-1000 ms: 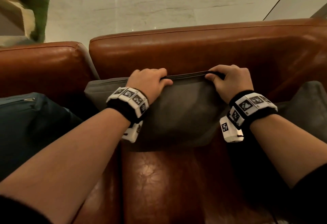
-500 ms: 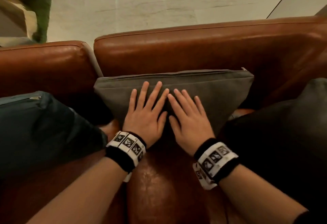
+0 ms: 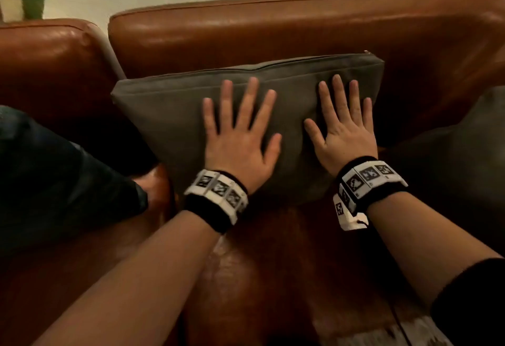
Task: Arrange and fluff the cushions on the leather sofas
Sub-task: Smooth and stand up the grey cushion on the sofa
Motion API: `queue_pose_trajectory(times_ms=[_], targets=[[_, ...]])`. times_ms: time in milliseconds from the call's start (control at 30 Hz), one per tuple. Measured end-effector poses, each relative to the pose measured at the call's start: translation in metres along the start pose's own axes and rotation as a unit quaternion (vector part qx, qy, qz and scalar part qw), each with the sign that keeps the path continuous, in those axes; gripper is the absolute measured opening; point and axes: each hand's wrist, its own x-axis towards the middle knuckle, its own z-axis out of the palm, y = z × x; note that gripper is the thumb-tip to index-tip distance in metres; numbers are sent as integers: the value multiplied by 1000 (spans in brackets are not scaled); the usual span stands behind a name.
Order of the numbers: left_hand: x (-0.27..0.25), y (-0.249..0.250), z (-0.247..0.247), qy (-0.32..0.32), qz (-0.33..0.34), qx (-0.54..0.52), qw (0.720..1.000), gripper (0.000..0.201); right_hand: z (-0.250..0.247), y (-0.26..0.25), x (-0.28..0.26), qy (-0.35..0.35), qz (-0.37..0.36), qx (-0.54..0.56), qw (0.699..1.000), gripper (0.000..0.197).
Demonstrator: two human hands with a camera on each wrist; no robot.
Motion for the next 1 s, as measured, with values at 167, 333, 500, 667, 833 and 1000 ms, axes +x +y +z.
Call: queue_pose_trajectory(times_ms=[167,333,500,667,833,1000], targets=[[-24,9,30,-28,42,24,998,65,-5,9,1,-23,-16,16,999,68],[-36,-64,22,-6,-108,29,994,71,-10,8,8,-57,-22,41,997,68],[-35,-41,13,3,-128,1,992,68,-13,-37,-25,58,3,48,997,67],[-16,-56,20,18,-125,0,992,58,58,-90,-82,79,-155,13,985,64],[-9,-65,25,17,-109,13,994,58,87,-19,-56,96,-40,-1,995,79],[-18,-41,20,61,-111,-2,992,61,58,-14,-67,110,18,38,993,76]])
